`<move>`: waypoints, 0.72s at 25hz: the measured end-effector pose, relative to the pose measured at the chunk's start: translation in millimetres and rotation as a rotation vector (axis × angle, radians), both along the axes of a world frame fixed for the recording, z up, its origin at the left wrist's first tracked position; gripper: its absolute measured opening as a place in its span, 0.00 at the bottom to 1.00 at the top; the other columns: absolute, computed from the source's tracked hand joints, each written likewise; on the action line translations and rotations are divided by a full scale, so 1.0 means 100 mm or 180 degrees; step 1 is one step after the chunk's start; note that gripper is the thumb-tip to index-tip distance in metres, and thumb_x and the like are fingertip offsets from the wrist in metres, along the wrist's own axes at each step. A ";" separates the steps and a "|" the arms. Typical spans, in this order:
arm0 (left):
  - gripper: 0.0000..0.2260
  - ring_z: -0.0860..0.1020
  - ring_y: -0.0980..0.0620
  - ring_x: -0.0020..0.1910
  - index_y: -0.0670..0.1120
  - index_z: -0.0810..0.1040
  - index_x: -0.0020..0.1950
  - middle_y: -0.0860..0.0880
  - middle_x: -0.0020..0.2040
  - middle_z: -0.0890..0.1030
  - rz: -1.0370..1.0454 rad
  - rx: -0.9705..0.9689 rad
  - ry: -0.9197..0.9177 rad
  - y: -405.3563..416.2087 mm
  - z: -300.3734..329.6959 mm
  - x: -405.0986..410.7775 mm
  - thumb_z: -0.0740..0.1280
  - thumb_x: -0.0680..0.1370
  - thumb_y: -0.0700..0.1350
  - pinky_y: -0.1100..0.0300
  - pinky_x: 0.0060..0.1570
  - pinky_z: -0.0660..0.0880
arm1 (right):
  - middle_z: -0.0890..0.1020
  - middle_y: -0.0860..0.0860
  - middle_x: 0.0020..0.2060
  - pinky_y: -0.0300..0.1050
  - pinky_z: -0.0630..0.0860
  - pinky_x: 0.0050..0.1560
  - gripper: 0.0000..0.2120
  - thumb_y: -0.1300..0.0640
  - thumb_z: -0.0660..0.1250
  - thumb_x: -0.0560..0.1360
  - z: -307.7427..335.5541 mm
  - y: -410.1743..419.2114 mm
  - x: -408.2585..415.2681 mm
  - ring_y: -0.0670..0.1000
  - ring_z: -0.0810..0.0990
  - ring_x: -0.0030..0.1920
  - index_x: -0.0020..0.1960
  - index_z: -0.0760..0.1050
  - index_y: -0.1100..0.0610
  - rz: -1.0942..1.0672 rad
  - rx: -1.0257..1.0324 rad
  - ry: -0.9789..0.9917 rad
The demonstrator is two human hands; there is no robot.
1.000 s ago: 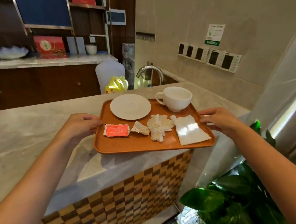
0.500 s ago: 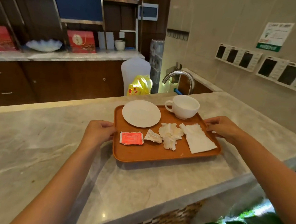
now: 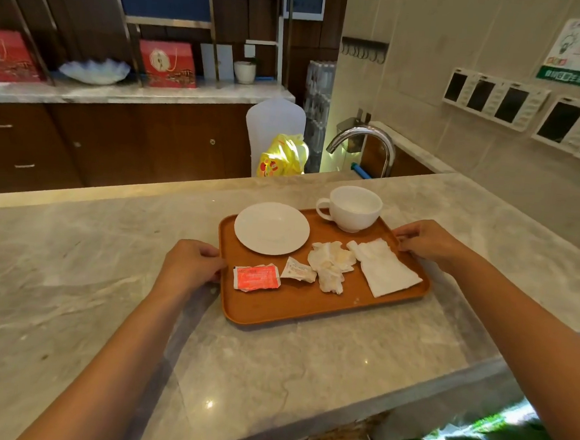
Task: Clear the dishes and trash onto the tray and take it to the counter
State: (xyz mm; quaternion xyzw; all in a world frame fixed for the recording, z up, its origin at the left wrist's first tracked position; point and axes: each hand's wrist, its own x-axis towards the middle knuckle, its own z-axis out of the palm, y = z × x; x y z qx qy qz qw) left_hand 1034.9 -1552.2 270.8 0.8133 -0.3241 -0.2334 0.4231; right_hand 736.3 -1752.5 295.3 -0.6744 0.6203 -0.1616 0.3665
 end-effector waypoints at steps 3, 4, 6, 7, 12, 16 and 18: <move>0.11 0.79 0.52 0.32 0.49 0.79 0.30 0.49 0.31 0.81 -0.0061 0.0054 -0.0175 -0.02 -0.04 -0.02 0.69 0.71 0.38 0.62 0.32 0.73 | 0.78 0.49 0.40 0.39 0.73 0.42 0.13 0.68 0.64 0.73 -0.01 -0.03 -0.04 0.47 0.74 0.38 0.56 0.79 0.59 0.0063 -0.0031 0.0073; 0.11 0.79 0.53 0.32 0.50 0.78 0.30 0.49 0.31 0.81 -0.0075 0.0078 -0.0249 -0.02 -0.05 -0.01 0.69 0.71 0.38 0.63 0.31 0.73 | 0.78 0.51 0.44 0.41 0.73 0.45 0.14 0.68 0.65 0.73 -0.02 -0.05 -0.04 0.47 0.74 0.39 0.56 0.79 0.58 0.0068 -0.0023 0.0101; 0.11 0.79 0.53 0.31 0.50 0.78 0.30 0.50 0.30 0.81 -0.0134 0.0115 -0.0381 -0.03 -0.07 -0.01 0.69 0.71 0.39 0.64 0.29 0.71 | 0.76 0.51 0.46 0.43 0.71 0.47 0.14 0.67 0.65 0.73 -0.02 -0.06 -0.04 0.47 0.73 0.39 0.57 0.78 0.58 0.0072 -0.0005 0.0149; 0.09 0.79 0.53 0.31 0.48 0.79 0.31 0.50 0.30 0.80 -0.0172 0.0139 -0.0463 -0.03 -0.08 0.00 0.70 0.71 0.39 0.65 0.29 0.70 | 0.76 0.50 0.43 0.43 0.71 0.47 0.14 0.67 0.65 0.73 -0.03 -0.05 -0.03 0.48 0.74 0.39 0.58 0.78 0.58 0.0050 0.0000 0.0150; 0.03 0.80 0.48 0.34 0.43 0.81 0.42 0.47 0.33 0.80 -0.0172 0.0037 -0.0948 -0.04 -0.13 -0.03 0.72 0.70 0.39 0.61 0.38 0.71 | 0.78 0.54 0.48 0.43 0.73 0.46 0.15 0.69 0.67 0.73 -0.05 -0.04 -0.02 0.49 0.75 0.42 0.58 0.78 0.60 0.0000 -0.0202 0.0231; 0.04 0.79 0.45 0.37 0.41 0.81 0.42 0.45 0.35 0.79 -0.0149 -0.0048 -0.1114 -0.09 -0.15 -0.02 0.73 0.69 0.39 0.58 0.41 0.72 | 0.79 0.56 0.53 0.42 0.72 0.48 0.14 0.65 0.69 0.72 -0.06 -0.01 0.02 0.50 0.73 0.46 0.57 0.79 0.61 0.0167 -0.0595 0.0558; 0.04 0.79 0.46 0.37 0.41 0.81 0.42 0.46 0.35 0.79 -0.0161 -0.0023 -0.1125 -0.10 -0.16 -0.01 0.73 0.70 0.40 0.58 0.40 0.72 | 0.79 0.57 0.56 0.43 0.72 0.50 0.13 0.63 0.68 0.73 -0.08 0.01 0.04 0.53 0.75 0.48 0.58 0.78 0.61 0.0212 -0.0761 0.0736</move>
